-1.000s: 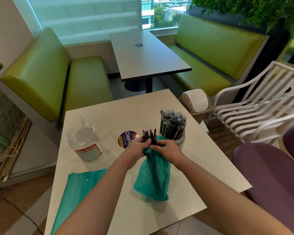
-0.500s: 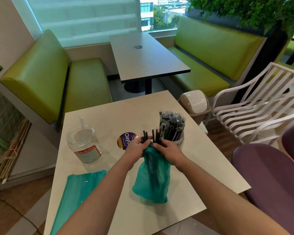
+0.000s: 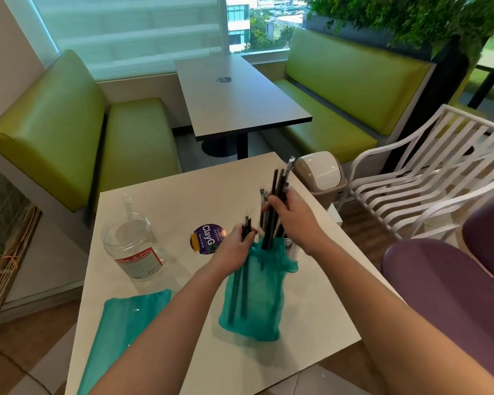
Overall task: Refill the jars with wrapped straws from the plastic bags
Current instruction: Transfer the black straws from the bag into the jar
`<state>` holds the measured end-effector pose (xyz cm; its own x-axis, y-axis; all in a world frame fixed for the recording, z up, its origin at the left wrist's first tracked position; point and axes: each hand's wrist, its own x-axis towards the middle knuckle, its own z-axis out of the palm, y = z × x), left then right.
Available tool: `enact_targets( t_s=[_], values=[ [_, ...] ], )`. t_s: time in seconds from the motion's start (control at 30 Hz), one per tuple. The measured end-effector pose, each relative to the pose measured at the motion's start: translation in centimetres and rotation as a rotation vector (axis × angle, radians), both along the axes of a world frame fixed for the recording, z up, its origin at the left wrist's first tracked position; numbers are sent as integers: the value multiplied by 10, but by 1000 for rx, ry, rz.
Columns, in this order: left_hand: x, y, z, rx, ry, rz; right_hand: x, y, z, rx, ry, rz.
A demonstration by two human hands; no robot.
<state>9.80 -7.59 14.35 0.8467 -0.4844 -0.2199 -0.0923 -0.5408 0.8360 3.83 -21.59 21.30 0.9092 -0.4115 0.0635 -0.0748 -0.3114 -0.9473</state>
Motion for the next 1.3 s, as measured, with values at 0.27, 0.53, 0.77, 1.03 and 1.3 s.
enact_targets(
  t_s=[0.27,0.53,0.77,1.03,1.3],
  values=[
    [6,-18,2,288,-114,-64,11,-28,45,-122,-156,-197],
    [8,-34,-5,261,-91,-1,6,-28,41,-265,-161,-151],
    [11,-38,-9,275,-101,7,7,-30,22,-400,-103,-122],
    [15,-35,-11,310,-90,-21,12,-39,-8,-517,-5,-273],
    [17,-34,-14,330,-100,-32,2,-33,-52,-907,240,-262]
  ],
)
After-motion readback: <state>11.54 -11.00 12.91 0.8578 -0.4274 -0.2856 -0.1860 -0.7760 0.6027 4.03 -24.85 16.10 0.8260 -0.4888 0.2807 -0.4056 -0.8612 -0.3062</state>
